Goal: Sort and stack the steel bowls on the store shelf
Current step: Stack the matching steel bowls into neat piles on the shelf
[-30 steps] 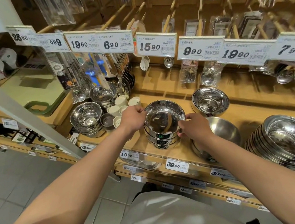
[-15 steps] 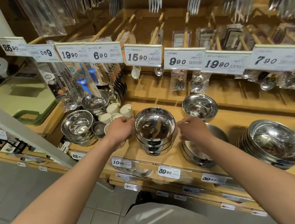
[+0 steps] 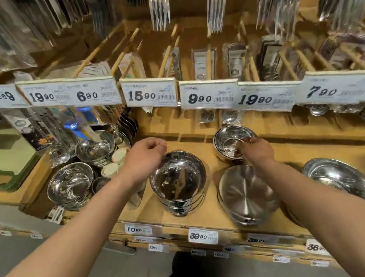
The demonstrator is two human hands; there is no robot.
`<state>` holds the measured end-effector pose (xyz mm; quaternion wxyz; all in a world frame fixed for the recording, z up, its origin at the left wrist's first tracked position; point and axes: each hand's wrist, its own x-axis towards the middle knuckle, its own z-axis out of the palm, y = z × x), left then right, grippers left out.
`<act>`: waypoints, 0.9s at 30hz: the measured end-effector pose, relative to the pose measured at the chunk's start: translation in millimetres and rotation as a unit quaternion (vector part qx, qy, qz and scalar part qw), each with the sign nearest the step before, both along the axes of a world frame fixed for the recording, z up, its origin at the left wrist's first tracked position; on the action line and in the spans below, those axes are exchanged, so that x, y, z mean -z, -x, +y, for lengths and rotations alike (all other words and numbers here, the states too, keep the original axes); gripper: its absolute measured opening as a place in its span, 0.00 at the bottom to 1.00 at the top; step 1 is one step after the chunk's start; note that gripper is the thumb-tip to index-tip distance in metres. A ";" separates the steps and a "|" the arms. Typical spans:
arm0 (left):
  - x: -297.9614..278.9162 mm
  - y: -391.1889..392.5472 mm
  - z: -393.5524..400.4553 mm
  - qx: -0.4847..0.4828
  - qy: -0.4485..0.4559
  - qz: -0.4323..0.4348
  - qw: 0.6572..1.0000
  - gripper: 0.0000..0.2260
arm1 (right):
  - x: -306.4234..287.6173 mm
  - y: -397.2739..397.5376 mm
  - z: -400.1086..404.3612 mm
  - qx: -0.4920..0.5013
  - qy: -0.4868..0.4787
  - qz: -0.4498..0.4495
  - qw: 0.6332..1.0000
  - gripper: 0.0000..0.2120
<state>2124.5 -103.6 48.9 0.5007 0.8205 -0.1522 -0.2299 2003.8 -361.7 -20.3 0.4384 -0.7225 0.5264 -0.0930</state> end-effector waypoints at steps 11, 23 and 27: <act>17.3 -61.5 -27.5 0.042 -0.025 0.037 0.998 0.08 | 42.6 -5.9 -46.1 0.105 -0.096 0.078 0.987 0.13; 12.0 -70.9 -62.7 0.120 -0.061 0.043 0.990 0.09 | 37.3 -5.3 -53.6 0.117 -0.163 0.025 0.979 0.10; -5.3 -46.6 -77.6 0.132 -0.013 0.028 0.991 0.06 | 18.8 8.4 -51.9 0.113 -0.154 0.023 0.981 0.14</act>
